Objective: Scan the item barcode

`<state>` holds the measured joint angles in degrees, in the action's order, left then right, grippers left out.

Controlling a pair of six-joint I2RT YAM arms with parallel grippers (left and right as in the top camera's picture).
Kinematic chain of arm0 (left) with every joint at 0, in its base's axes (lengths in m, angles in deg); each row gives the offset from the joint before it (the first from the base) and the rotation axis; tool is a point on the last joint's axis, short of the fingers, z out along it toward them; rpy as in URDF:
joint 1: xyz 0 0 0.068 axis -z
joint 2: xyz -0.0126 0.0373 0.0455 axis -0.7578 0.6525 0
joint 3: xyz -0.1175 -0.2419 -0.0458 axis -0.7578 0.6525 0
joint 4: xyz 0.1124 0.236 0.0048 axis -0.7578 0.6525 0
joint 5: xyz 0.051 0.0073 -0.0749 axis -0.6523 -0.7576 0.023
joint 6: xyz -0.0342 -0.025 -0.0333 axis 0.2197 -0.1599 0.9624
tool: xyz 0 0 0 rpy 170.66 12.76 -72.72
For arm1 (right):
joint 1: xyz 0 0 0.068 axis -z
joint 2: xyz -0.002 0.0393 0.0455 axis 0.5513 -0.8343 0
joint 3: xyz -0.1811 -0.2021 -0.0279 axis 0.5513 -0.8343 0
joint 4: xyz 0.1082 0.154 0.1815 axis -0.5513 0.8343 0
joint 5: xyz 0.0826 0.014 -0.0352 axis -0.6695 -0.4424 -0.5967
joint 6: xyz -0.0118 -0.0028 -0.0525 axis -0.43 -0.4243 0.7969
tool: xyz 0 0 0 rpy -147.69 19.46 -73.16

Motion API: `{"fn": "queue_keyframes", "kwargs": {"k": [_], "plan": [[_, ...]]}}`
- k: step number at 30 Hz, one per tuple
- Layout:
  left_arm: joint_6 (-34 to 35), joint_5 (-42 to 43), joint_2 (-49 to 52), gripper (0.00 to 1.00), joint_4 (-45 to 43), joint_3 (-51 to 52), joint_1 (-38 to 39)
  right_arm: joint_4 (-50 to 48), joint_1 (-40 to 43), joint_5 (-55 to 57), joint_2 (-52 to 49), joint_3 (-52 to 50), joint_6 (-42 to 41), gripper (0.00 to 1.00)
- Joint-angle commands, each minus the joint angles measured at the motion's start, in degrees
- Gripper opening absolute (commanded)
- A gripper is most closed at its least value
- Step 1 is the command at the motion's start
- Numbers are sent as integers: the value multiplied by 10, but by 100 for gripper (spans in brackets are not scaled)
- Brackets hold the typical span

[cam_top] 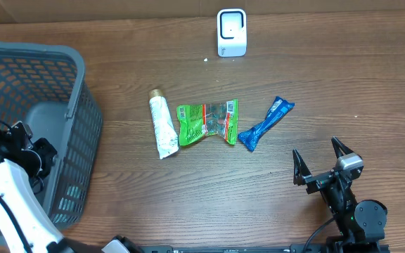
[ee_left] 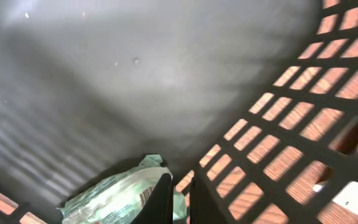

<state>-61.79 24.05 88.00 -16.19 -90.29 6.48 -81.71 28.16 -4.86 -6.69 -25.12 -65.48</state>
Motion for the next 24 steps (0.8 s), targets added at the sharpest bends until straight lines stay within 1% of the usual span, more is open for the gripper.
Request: {"fn": "queue_keyframes", "kwargs": {"k": [1, 9, 17, 18, 19, 20, 21, 24], "plan": [[-7, 8, -17, 4, 2, -13, 11, -3, -3, 2, 5, -6, -2, 100], [-7, 7, -18, 4, 5, -13, 46, -3, -3, 2, 5, -6, -2, 100], [-9, 5, -17, 5, -2, -13, 49, -3, -3, 2, 5, -6, -2, 100], [-9, 5, -16, 12, -2, -13, 49, -3, -3, 2, 5, -6, -2, 100], [-9, 5, -16, 14, -2, -13, 49, -3, -3, 2, 5, -6, -2, 100], [-9, 5, -15, 25, -2, -13, 49, -3, -3, 2, 5, -6, -2, 100], [-9, 5, -15, 41, -3, -13, 49, -3, -3, 2, 5, -6, -2, 100], [-6, 5, -15, 54, -4, -13, 49, -3, -3, 2, 5, -6, -2, 100]]}}
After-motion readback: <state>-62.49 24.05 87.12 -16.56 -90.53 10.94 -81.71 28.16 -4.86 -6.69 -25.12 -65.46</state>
